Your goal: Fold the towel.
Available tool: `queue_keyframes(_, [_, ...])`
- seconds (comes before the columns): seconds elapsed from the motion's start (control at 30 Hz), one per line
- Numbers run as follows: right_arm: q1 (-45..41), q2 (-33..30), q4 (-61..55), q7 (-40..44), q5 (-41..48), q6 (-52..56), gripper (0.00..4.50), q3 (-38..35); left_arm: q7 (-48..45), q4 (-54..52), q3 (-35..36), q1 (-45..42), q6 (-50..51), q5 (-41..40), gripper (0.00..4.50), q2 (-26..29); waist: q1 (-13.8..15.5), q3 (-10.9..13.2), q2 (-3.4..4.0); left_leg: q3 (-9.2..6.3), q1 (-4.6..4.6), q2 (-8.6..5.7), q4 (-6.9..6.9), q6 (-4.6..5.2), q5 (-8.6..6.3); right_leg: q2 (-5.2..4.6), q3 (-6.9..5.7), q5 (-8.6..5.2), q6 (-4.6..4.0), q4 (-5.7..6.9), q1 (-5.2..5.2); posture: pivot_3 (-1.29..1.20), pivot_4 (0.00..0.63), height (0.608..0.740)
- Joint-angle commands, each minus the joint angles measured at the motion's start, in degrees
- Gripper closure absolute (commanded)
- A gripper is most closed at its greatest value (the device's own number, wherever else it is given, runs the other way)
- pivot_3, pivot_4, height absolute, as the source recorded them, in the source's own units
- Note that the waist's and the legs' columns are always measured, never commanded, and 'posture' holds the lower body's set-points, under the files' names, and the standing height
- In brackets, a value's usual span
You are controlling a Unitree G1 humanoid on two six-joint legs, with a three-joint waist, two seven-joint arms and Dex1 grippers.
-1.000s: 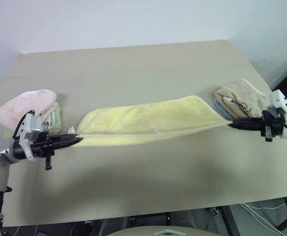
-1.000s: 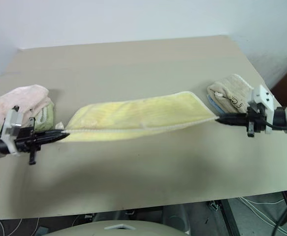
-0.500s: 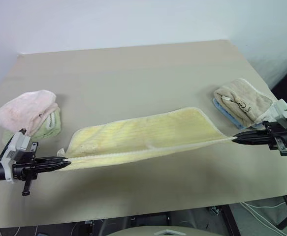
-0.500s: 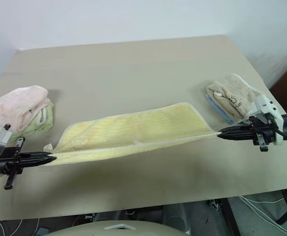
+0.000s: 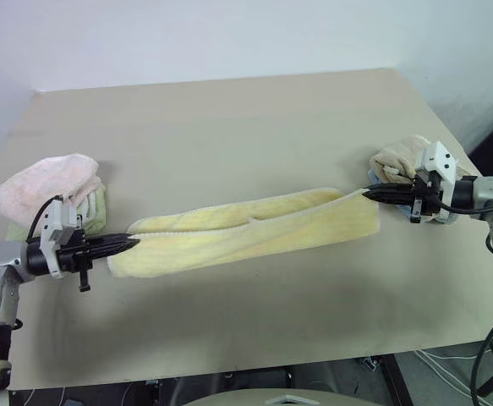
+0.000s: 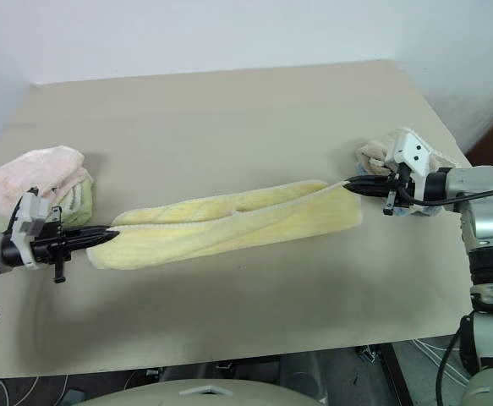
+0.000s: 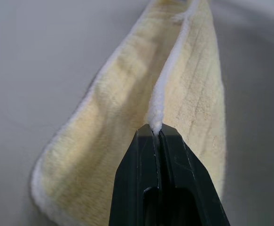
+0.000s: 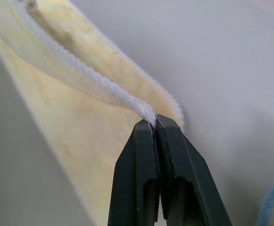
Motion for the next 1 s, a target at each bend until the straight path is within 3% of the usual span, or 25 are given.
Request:
queue_keyframes(0.03, [-2.1, 0.8, 1.0, -2.0, -1.7, -1.6, 4.42, -0.2, 1.2, 2.9, 0.0, -2.8, -3.1, 1.6, 4.5, -0.3, 0.0, 0.0, 0.0, 0.0, 0.0, 0.0, 0.0, 0.0, 0.0, 0.0, -0.01, 0.0, 0.0, 0.01, 0.0, 0.0, 0.15, 0.728])
queue_keyframes(0.47, [-7.3, 5.5, 10.3, -10.8, -9.2, -6.4, 4.42, 1.6, 5.7, 13.8, -1.5, -10.7, -11.4, 6.9, 4.5, -2.4, -0.1, 0.0, -0.01, 0.03, 0.01, -0.02, 0.03, 0.01, 0.02, 0.03, -0.05, 0.12, 0.12, 0.05, 0.02, 0.0, 0.15, 0.728])
queue_keyframes(0.9, [-8.5, 8.0, 11.9, -12.6, -11.4, -7.2, 4.42, 2.9, 9.3, 16.9, -3.2, -12.6, -13.3, 10.1, 4.5, -3.3, -0.2, 0.0, -0.01, 0.03, 0.01, -0.03, 0.04, 0.03, 0.05, 0.05, -0.06, 0.15, 0.17, 0.12, 0.06, 0.0, 0.15, 0.728])
queue_keyframes(1.0, [-8.6, 8.1, 12.0, -12.9, -11.4, -6.7, 3.83, 2.7, 9.4, 16.6, -3.6, -12.1, -13.4, 10.4, 3.81, -3.0, -0.2, 0.0, -0.01, 0.03, 0.01, -0.04, 0.03, 0.03, 0.05, 0.05, -0.06, 0.16, 0.17, 0.12, 0.07, 0.0, 0.15, 0.728])
